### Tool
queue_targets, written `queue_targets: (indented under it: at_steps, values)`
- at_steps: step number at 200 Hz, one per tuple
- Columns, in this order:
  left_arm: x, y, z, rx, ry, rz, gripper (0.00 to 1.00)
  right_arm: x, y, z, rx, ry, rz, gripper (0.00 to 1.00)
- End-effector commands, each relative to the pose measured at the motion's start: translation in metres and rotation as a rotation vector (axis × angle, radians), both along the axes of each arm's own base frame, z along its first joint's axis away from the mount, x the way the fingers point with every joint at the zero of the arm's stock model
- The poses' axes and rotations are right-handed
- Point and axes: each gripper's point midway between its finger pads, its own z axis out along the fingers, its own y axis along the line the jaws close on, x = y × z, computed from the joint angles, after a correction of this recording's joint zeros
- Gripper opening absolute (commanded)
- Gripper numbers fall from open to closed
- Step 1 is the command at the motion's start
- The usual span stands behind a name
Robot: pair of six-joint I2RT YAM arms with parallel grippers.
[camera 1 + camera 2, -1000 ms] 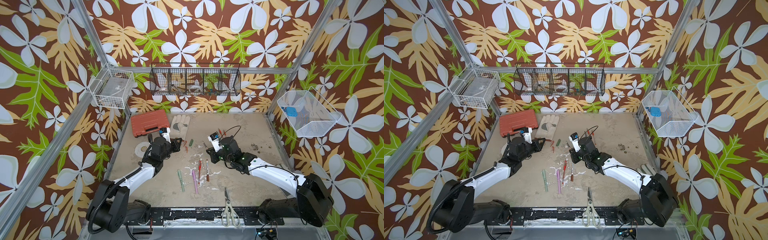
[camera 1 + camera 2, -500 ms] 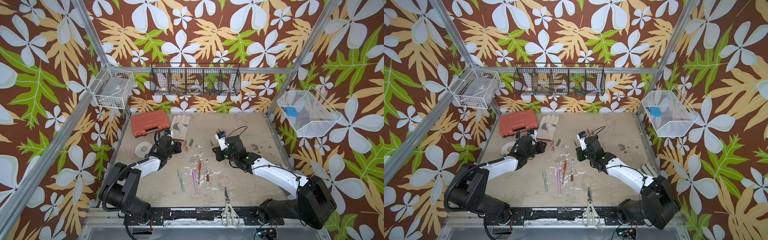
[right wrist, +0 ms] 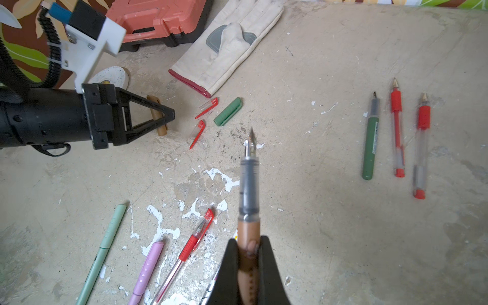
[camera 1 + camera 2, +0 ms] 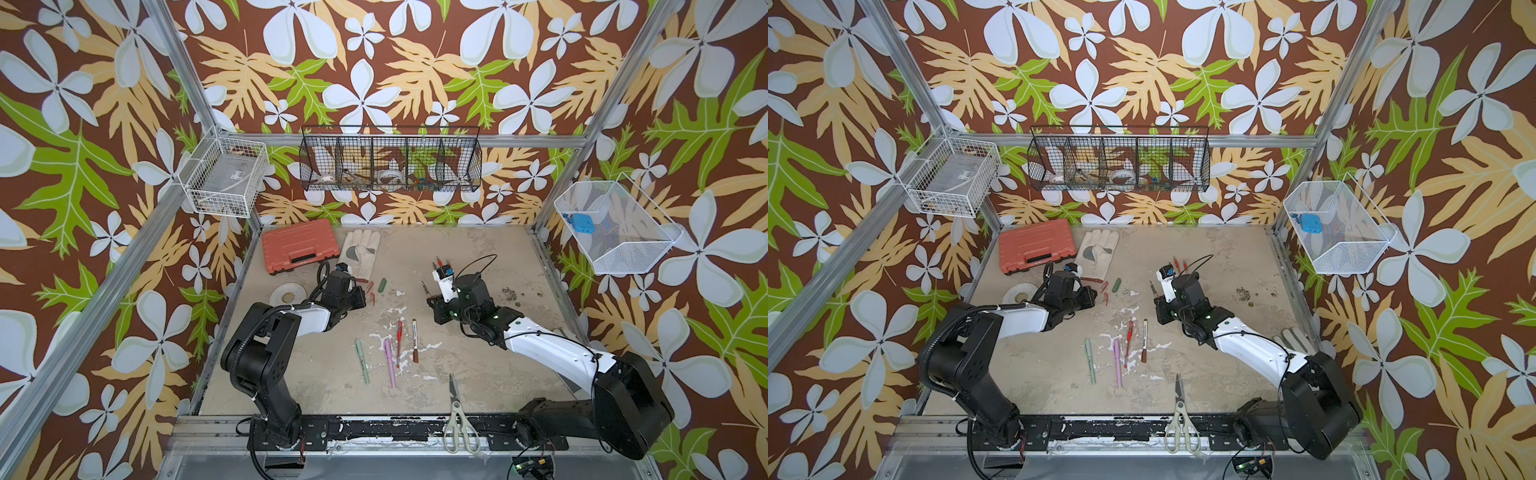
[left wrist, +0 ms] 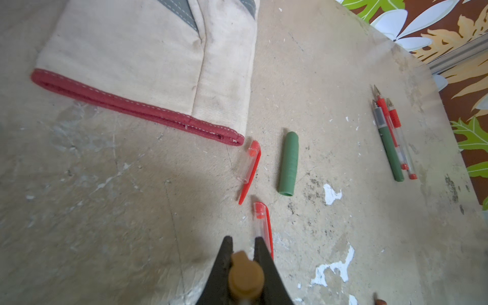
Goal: Remove pen caps from pens
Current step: Place the pen cap at the center of the table.
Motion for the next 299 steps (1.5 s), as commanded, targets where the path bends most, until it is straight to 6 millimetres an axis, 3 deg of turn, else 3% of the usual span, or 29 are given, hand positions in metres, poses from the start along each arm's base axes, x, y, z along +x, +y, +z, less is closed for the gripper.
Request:
queue_targets:
  at_steps: [1,68,88,119,163,199,230,299]
  values:
    - [0.006,0.000,-0.003,0.022,-0.011,-0.005,0.00,0.001,0.001,0.005,0.019,-0.016,0.000,0.00]
    - [0.011,-0.001,-0.020,0.041,0.023,-0.004,0.01,0.002,0.001,0.008,0.028,-0.018,0.002,0.00]
    - [0.011,0.001,-0.019,0.051,0.020,0.007,0.15,0.002,0.000,0.009,0.029,-0.022,0.001,0.00]
    - [0.011,0.002,-0.017,0.049,0.014,0.009,0.29,0.002,-0.002,0.008,0.029,-0.019,-0.004,0.00]
    - [0.007,0.006,-0.009,0.044,-0.012,0.024,0.42,0.000,-0.003,0.011,0.036,-0.027,0.000,0.00]
    - [-0.003,0.006,0.025,-0.022,-0.095,0.025,0.46,0.003,-0.009,0.016,0.039,-0.043,-0.023,0.00]
    - [-0.024,0.003,0.064,-0.086,-0.218,0.002,0.47,0.013,-0.025,0.015,0.046,-0.033,-0.081,0.00]
    - [-0.072,-0.033,0.127,-0.204,-0.452,-0.200,0.47,0.064,-0.084,0.002,0.038,0.035,-0.254,0.00]
